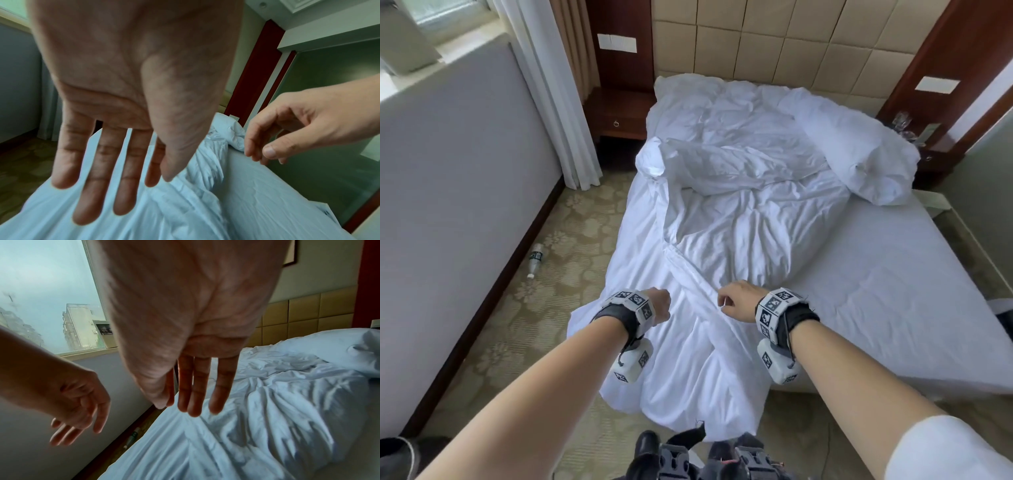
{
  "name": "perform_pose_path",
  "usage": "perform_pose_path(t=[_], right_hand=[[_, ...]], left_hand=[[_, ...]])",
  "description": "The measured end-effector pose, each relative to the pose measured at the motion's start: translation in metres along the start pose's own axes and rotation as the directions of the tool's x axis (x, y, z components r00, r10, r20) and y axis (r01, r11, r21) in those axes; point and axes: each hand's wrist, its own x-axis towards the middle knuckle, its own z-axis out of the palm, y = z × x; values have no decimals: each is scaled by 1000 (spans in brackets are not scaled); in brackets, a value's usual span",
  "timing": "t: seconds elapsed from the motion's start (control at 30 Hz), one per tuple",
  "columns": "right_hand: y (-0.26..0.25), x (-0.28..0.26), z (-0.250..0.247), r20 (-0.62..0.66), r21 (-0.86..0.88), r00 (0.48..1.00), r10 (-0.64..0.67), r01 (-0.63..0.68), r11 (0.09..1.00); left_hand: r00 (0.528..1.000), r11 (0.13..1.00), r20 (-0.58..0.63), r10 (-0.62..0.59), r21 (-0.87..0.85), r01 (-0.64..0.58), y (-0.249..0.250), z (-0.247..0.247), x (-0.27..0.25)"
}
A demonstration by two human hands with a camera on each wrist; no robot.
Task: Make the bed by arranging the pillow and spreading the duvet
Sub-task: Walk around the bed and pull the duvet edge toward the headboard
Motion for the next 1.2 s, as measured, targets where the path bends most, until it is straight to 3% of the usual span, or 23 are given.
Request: perform_pose_path(t=[0.27,0.63,1.03,1.2], right_hand=[[68,-25,-13,-43,-4,999,0,0,1000],[110,-17,-20,-71,-31,997,3,-5,1000],[148,62,-72,-23,-33,1000,4,-5,999],[156,124,-105,-4,-53,1000,3,-3,999]], left_hand=[[998,1000,-68,2,20,0,68,-2,3],[996,998,-84,-31,43,34,104,-7,23],[997,1000,-80,22,-15,-23,109,-66,128],[986,994,-169,4,-110,-23,81,-94,183]])
